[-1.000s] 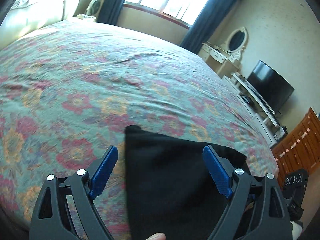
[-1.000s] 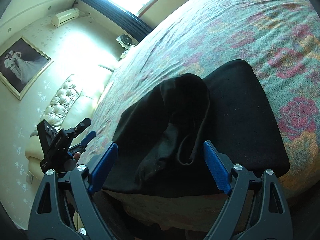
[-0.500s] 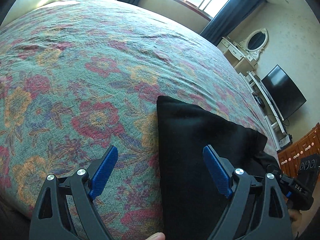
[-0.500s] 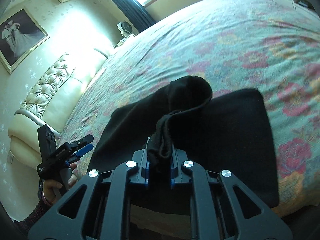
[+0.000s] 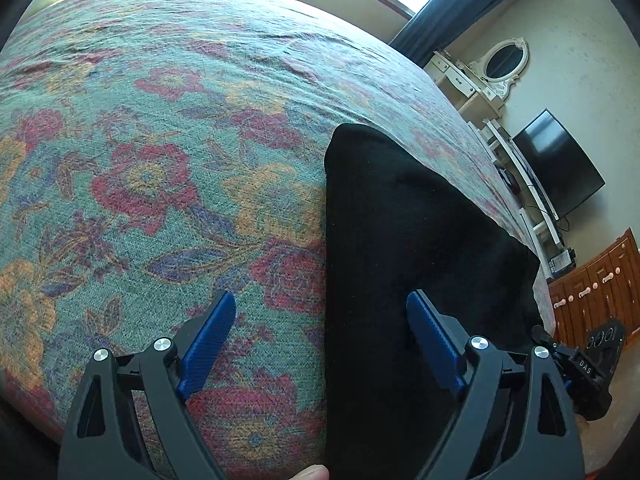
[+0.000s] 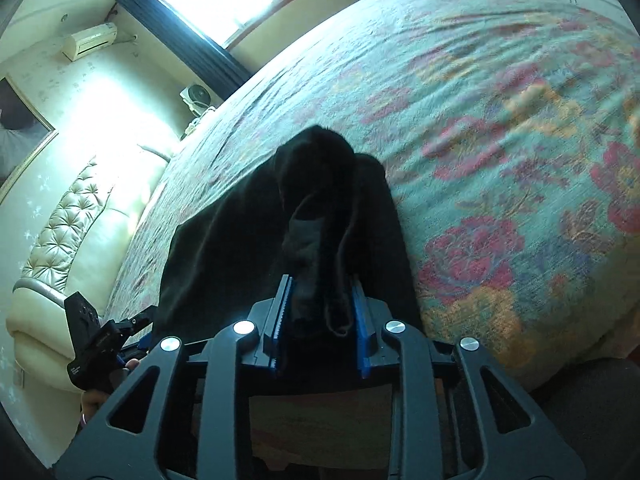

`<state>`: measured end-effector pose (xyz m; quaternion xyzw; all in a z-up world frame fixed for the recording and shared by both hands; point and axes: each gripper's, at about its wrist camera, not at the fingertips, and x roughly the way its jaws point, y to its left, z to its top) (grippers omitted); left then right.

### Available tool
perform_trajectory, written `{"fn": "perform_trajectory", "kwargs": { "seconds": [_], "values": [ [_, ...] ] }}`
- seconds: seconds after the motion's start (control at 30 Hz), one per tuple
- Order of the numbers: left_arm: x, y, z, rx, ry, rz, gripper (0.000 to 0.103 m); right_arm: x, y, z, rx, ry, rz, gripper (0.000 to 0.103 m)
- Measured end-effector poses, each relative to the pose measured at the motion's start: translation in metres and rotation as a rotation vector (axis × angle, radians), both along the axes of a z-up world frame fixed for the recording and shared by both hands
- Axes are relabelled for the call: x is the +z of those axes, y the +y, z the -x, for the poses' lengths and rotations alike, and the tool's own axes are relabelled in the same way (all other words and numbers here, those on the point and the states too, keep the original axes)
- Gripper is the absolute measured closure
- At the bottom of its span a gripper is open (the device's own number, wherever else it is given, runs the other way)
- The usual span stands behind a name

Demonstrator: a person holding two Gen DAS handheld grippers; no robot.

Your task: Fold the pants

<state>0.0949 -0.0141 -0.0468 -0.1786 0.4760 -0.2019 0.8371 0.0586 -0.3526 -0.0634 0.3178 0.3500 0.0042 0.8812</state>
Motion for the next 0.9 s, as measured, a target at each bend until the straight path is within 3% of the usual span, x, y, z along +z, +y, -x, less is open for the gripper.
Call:
{"fn": "perform_trajectory", "kwargs": {
  "seconds": [0.03,0.07,0.1,0.27,0.4,0.43,0.47,0.5,0.53,0.6,0.7,0.77,0.83,0.9],
  "values": [
    [-0.001,0.001,-0.001,0.003,0.004,0.006,0.016,0.005,-0.002,0.007,-0.037,-0.023,0.018,0.045],
    [-0.001,0.002,-0.001,0.007,0.006,0.012,0.016,0.009,-0.005,0.013,-0.078,-0.044,0.025,0.022],
    [-0.002,0.003,-0.001,0.012,0.008,0.018,0.016,0.009,-0.008,0.017,-0.101,-0.053,0.020,0.018],
    [-0.002,0.014,0.002,0.088,0.038,0.046,0.016,-0.021,-0.015,0.009,-0.051,0.033,-0.101,0.014],
    [-0.003,0.028,0.009,0.144,0.073,0.102,0.016,-0.038,-0.010,0.000,-0.043,0.084,-0.093,0.014],
    [-0.005,0.031,0.012,0.155,0.090,0.125,0.016,-0.038,-0.009,0.000,-0.039,0.068,-0.096,0.023],
    [-0.007,0.034,0.015,0.166,0.105,0.143,0.016,-0.038,-0.007,0.000,-0.015,0.050,-0.111,0.050],
    [-0.007,0.036,0.019,0.175,0.115,0.159,0.016,-0.036,-0.006,0.000,-0.008,0.049,-0.101,0.051],
    [-0.007,0.036,0.021,0.175,0.116,0.168,0.016,-0.031,-0.004,0.000,0.005,0.035,-0.091,0.061],
    [-0.006,0.031,0.026,0.159,0.109,0.155,0.016,-0.024,-0.006,0.003,0.005,0.011,-0.073,0.064],
    [-0.007,0.017,0.034,0.115,0.091,0.110,0.016,-0.036,-0.020,0.006,-0.031,0.026,-0.149,0.062],
    [-0.005,0.005,0.040,0.076,0.041,0.028,0.016,-0.049,-0.029,0.011,-0.064,0.030,-0.252,0.055],
    [-0.002,0.003,0.041,0.063,0.019,0.002,0.016,-0.048,-0.033,0.014,-0.073,0.028,-0.288,0.049],
    [0.003,0.007,0.038,0.063,0.031,0.029,0.016,-0.029,-0.035,0.019,-0.111,0.007,-0.220,0.026]
  ]
}}
